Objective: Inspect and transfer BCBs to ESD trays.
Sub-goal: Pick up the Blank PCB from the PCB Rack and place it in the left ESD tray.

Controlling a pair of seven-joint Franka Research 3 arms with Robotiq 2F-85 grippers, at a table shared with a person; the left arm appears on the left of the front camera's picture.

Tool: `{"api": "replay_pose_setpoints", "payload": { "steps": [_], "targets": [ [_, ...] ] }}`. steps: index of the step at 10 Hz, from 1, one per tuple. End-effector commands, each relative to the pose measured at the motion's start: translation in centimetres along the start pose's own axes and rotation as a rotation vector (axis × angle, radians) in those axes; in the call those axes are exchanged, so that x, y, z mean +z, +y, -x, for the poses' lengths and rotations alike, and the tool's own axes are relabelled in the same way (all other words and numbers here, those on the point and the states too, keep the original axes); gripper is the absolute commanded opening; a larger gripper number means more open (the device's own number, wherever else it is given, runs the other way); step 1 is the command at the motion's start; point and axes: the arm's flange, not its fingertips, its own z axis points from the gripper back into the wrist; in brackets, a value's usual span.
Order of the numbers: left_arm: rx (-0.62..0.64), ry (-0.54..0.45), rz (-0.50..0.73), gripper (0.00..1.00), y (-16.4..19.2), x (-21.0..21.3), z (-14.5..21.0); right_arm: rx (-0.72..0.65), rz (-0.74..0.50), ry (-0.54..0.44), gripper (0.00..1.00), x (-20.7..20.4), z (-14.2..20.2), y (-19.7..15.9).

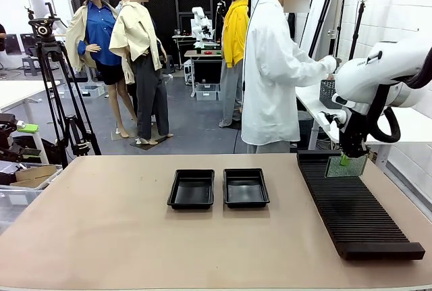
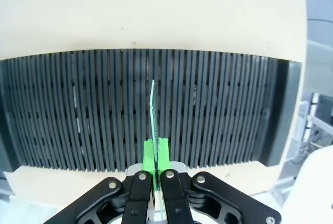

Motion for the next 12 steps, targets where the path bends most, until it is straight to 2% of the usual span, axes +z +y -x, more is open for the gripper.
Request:
{"api": "replay_pose_setpoints", "payload": {
  "steps": [1,4,7,12],
  "targets": [
    [0.007,-0.008,-0.005,1.00,-0.3,0.1,0.1,-0.001,0.011,0.061,0.00,1.9,-0.6,0.4],
    [0.007,-0.008,-0.005,1.00,-0.3,0.1,0.1,-0.019,-0.007,0.086,0.00,4.5,-1.5,1.0],
    [0.007,-0.008,-0.005,1.00,-0.3,0.1,0.1,-0.049,0.006,0.067,0.00,6.1,-2.1,1.5],
    [0.007,-0.008,-0.005,1.00,-0.3,0.1,0.1,-0.057,0.008,0.055,0.00,6.6,-2.4,1.7]
  ]
}}
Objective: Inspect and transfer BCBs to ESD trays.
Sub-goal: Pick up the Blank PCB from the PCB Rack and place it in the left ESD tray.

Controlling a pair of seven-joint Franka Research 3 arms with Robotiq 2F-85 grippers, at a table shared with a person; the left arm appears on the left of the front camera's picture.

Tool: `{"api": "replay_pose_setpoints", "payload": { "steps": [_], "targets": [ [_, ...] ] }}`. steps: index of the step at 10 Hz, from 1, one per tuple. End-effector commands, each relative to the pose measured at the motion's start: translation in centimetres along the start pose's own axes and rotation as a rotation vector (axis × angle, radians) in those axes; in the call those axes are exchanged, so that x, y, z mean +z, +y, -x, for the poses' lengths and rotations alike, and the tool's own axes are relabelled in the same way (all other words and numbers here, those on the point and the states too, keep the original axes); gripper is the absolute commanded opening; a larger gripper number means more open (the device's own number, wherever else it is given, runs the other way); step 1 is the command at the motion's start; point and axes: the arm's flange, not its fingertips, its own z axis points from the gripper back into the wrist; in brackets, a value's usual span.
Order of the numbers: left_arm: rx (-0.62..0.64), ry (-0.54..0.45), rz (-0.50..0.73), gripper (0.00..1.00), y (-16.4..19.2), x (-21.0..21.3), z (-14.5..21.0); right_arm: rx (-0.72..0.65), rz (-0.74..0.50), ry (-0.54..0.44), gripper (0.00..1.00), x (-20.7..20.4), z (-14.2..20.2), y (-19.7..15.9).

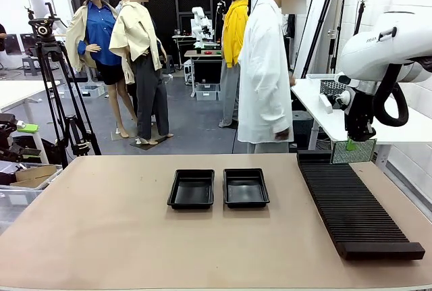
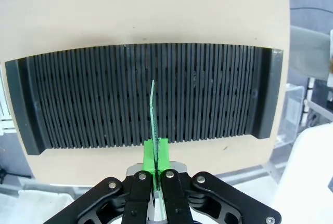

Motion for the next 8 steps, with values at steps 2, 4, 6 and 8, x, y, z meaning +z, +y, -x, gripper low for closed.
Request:
{"api": "replay_pose_setpoints", "payload": {
  "steps": [2,4,6,8],
  "targets": [
    [0.007,-0.008,-0.005,1.00,-0.3,0.1,0.1,-0.067,0.033,-0.019,0.00,1.1,-0.6,0.1],
    [0.007,-0.008,-0.005,1.00,-0.3,0.1,0.1,-0.294,0.105,-0.002,0.00,2.5,-2.0,0.6],
    [0.007,-0.008,-0.005,1.00,-0.3,0.1,0.1,-0.559,0.088,0.011,0.00,3.2,-3.5,0.7],
    [0.007,-0.008,-0.005,1.00,-0.3,0.1,0.1,-0.787,0.106,-0.024,0.00,3.4,-4.8,0.7]
  ]
}}
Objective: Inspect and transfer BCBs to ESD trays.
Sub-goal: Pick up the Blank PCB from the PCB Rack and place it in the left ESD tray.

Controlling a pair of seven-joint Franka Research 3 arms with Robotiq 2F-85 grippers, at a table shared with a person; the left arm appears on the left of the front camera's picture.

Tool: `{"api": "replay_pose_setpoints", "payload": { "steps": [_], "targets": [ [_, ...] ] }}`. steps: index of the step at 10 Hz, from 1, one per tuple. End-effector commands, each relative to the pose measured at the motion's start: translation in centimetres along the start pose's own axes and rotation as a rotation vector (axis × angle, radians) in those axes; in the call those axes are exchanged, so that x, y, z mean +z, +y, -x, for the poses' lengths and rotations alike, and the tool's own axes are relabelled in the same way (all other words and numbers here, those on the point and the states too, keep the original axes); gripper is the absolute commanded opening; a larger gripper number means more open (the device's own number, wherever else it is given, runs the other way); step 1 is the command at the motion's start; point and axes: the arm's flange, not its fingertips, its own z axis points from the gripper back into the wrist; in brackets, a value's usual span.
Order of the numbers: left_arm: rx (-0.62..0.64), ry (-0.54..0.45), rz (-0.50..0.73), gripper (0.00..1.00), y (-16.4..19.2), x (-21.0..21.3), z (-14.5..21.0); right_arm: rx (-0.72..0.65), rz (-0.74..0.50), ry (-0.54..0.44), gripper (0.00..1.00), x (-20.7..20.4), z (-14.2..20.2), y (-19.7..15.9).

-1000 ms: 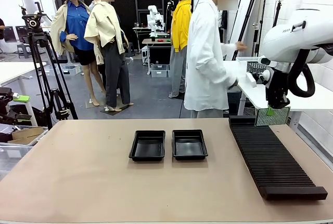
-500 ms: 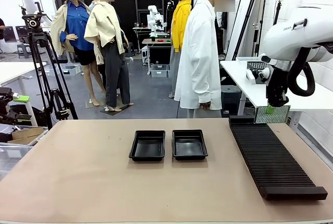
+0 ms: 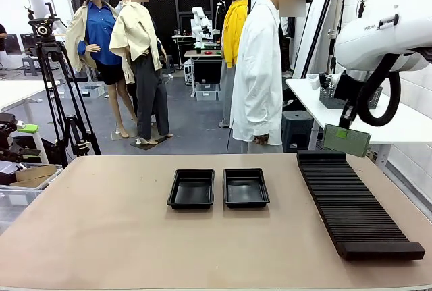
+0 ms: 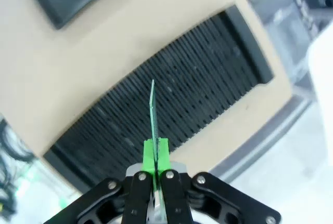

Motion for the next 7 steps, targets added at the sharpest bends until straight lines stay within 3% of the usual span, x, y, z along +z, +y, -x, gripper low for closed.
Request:
{"api": "replay_pose_setpoints", "payload": {
  "steps": [1,4,7],
  "targets": [
    [0.007,-0.007,-0.004,1.00,-0.3,0.1,0.1,-0.259,0.054,0.001,0.00,-0.4,-1.4,1.6],
    [0.007,-0.007,-0.004,1.00,-0.3,0.1,0.1,-0.576,-0.018,0.049,0.00,-0.7,-2.7,3.8],
    [0.007,-0.007,-0.004,1.00,-0.3,0.1,0.1,-0.815,-0.205,0.028,0.00,-0.8,-4.9,6.2]
  ]
}}
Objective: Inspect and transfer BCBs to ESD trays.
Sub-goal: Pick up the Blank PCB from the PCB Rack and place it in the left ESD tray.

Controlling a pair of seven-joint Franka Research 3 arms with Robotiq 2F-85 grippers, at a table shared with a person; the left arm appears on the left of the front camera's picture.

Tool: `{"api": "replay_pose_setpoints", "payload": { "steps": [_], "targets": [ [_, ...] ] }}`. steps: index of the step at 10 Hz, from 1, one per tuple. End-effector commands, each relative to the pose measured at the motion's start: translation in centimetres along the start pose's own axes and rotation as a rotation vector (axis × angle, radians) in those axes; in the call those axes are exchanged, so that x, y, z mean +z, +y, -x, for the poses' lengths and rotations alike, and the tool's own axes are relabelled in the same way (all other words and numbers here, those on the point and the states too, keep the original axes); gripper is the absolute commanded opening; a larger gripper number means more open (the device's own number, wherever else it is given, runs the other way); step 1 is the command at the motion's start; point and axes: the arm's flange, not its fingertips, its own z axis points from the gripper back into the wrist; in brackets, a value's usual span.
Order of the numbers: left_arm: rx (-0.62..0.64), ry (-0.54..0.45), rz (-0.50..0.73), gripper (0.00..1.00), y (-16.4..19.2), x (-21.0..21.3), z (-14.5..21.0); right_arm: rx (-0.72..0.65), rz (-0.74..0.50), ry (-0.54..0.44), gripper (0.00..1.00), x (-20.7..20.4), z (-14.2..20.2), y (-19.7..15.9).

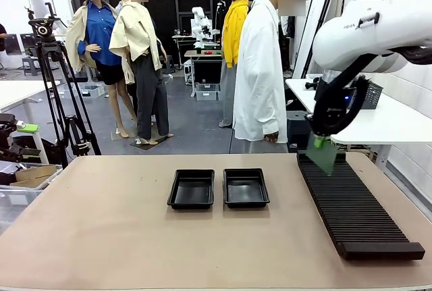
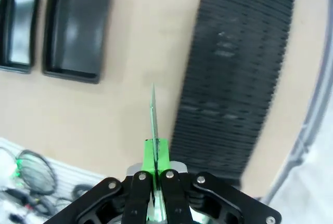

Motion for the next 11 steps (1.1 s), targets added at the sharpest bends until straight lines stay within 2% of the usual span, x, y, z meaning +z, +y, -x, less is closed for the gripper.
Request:
{"api": "replay_pose_setpoints", "payload": {
  "steps": [1,7,10,11],
  "targets": [
    [0.007,-0.007,-0.004,1.00,-0.3,0.0,0.1,-0.128,-0.137,-0.030,0.00,0.1,-0.7,2.1],
    [0.007,-0.007,-0.004,1.00,-0.3,0.0,0.1,-0.256,-0.439,-0.223,0.00,-0.2,-3.0,8.2],
    [0.007,-0.007,-0.004,1.00,-0.3,0.0,0.1,-0.254,-0.518,-0.296,0.00,-1.2,-3.1,11.3],
    [0.007,-0.007,-0.004,1.00,-0.3,0.0,0.1,-0.248,-0.539,-0.287,0.00,-2.0,-3.0,12.1]
  ]
}}
